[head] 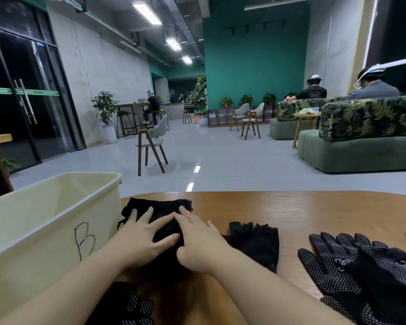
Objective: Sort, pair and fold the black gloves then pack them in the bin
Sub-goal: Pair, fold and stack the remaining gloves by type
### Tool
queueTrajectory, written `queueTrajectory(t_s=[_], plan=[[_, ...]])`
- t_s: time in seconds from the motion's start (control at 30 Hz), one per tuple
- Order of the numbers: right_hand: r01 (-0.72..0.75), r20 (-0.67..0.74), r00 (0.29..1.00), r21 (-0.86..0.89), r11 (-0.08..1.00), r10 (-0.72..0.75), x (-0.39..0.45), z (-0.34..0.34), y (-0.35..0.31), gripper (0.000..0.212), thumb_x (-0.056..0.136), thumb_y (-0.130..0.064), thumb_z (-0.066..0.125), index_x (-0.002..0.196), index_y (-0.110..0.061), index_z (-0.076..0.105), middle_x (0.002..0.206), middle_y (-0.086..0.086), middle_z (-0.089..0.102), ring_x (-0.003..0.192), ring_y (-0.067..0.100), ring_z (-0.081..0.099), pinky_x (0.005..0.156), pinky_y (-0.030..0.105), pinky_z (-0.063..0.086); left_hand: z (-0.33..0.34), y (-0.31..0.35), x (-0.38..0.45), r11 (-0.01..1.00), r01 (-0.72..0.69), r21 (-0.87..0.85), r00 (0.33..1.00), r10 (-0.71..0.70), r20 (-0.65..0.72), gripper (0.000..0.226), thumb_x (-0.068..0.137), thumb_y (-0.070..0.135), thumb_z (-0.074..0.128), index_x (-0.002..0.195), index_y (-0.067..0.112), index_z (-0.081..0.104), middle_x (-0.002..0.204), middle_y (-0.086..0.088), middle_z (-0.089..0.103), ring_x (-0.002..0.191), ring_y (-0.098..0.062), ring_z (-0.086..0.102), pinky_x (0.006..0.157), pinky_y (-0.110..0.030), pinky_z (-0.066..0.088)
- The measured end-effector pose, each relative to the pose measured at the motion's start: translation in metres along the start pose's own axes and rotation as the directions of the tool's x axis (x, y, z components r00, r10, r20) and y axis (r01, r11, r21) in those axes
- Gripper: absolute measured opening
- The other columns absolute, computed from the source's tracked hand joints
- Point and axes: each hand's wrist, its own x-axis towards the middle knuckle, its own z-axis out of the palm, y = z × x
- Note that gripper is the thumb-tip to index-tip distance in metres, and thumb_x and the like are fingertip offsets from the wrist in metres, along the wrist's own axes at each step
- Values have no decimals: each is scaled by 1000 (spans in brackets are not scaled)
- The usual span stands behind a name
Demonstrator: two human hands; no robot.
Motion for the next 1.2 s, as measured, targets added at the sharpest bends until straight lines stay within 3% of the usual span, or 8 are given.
queueTrajectory(t_s=[0.2, 0.33, 0.47, 0.6, 0.73, 0.87, 1.07, 1.2], plan=[[8, -11, 1000, 235, 972, -5, -13, -16, -1, 80, 83, -4, 39, 151, -31, 8, 157, -22, -6, 143, 11, 18, 109, 34, 34, -6, -4, -4, 956, -29, -291, 987, -19, -162, 69, 90, 60, 39, 149, 36, 12, 159, 4, 8, 146, -19, -1, 118, -39, 8], [56, -101, 994, 182, 982, -38, -36, -20, 4, 84, 83, -3, 40, 150, -36, 3, 153, -30, -8, 121, 15, 49, 77, 24, 42, -9, 11, -14, 992, -25, -121, 908, -28, -418, 60, 96, 52, 25, 150, 27, 15, 157, 4, 18, 146, -13, 6, 117, -37, -8], [62, -144, 989, 139, 988, -41, -70, -30, 14, 77, 87, -7, 41, 150, -35, 6, 155, -24, 5, 136, 10, 32, 105, 24, 34, -1, 48, -39, 970, -164, -180, 835, 39, -548, 77, 83, 63, 4, 148, 26, 23, 153, 9, 28, 144, -5, 11, 111, -28, -20], [-73, -112, 991, 47, 996, 77, -113, -40, 29, 68, 92, -14, 41, 150, -33, 10, 157, -12, 15, 143, 14, 19, 113, 27, 21, 24, 89, -62, 933, -257, -251, 830, 80, -552, 82, 78, 61, 1, 146, 24, 29, 152, 11, 28, 145, -5, 3, 106, -20, -27], [-174, -123, 977, -4, 985, 172, -155, -46, 45, 60, 93, -16, 41, 146, -35, 22, 156, 0, 23, 142, 19, 25, 113, 34, 26, 57, 135, -74, 950, -217, -222, 898, 106, -427, 57, 97, 47, 29, 148, 25, 18, 156, 11, 18, 145, -7, -3, 113, -33, -18], [-236, -202, 953, -19, 972, 227, -203, -64, 54, 54, 95, -11, 38, 145, -31, 29, 152, -7, 29, 143, 10, 20, 115, 28, 18, 74, 167, -80, 976, -132, -174, 959, 82, -270, 67, 96, 53, 31, 151, 23, 7, 158, 9, 9, 146, -11, -4, 115, -41, -12], [-368, -417, 842, 17, 930, 341, -276, -64, 87, 46, 95, -8, 42, 136, -30, 42, 146, -14, 37, 143, 3, 15, 118, 27, 13, 81, 169, -86, 951, -150, -270, 954, 68, -292, 64, 88, 60, 44, 141, 24, 37, 140, 9, 42, 133, -11, 32, 106, -29, 34], [-465, -545, 743, -3, 885, 388, -326, -48, 107, 40, 91, -10, 53, 127, -26, 55, 137, -15, 45, 140, 6, 24, 116, 25, 17, 80, 168, -91, 957, -173, -235, 944, 93, -317, 54, 89, 57, 45, 131, 22, 48, 128, 8, 49, 126, -12, 39, 98, -26, 39]])
